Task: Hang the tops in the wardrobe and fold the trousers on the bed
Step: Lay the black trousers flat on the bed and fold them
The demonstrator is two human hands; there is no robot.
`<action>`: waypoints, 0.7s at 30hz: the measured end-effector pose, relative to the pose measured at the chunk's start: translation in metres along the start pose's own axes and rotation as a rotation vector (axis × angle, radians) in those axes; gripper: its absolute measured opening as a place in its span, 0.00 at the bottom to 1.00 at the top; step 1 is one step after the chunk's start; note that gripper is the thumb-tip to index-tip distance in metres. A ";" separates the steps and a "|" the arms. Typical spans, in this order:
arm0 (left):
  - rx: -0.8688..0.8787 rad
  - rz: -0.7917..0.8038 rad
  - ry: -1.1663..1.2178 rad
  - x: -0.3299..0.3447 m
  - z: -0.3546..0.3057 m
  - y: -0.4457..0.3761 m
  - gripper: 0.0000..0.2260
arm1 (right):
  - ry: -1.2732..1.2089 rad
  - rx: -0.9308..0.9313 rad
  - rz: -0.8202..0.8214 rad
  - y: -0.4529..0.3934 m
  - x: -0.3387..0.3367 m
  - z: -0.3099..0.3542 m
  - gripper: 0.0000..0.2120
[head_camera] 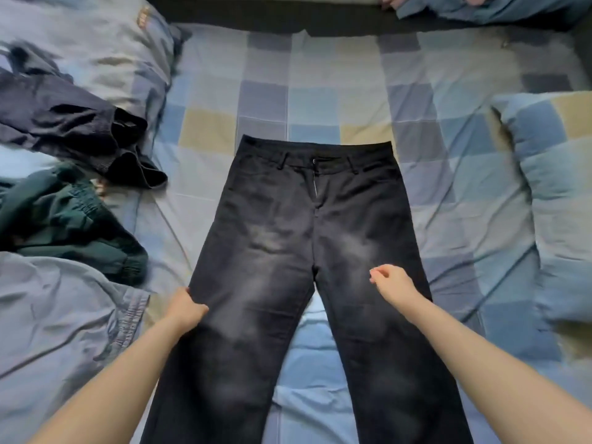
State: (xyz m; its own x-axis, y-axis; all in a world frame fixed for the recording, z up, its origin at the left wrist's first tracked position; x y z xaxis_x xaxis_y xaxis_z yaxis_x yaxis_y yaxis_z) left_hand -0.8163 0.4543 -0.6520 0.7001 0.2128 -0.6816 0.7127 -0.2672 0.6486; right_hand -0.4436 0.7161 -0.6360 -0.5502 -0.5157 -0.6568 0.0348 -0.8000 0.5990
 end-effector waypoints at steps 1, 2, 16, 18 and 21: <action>-0.014 -0.014 -0.008 0.002 0.015 -0.002 0.19 | -0.063 0.044 0.040 0.007 0.018 -0.006 0.09; -0.018 -0.023 -0.025 0.005 0.029 -0.005 0.19 | -0.133 0.097 0.091 0.015 0.038 -0.013 0.09; 0.032 -0.091 0.361 -0.009 0.114 -0.011 0.02 | -0.490 0.333 0.348 0.081 0.213 -0.002 0.04; -0.054 -0.065 0.413 -0.011 0.145 -0.005 0.05 | -0.554 0.338 0.312 0.087 0.217 -0.006 0.03; -0.040 0.188 0.318 0.015 0.181 0.018 0.06 | -0.512 0.418 0.419 0.116 0.231 -0.028 0.06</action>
State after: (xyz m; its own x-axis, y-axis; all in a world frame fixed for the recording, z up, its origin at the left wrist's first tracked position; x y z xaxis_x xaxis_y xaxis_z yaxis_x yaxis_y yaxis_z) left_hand -0.8012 0.2822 -0.7119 0.7932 0.4468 -0.4138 0.5670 -0.2940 0.7695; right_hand -0.5432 0.4955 -0.7309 -0.8805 -0.4622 -0.1051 0.0639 -0.3355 0.9399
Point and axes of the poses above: each hand's wrist, its own y-axis away from the middle knuckle, its own x-axis out of the palm, z = x × y, the point moved 9 cm from there along -y, towards the middle knuckle, and after that the axes turned 7 degrees about -z, right-handed, at the moved point
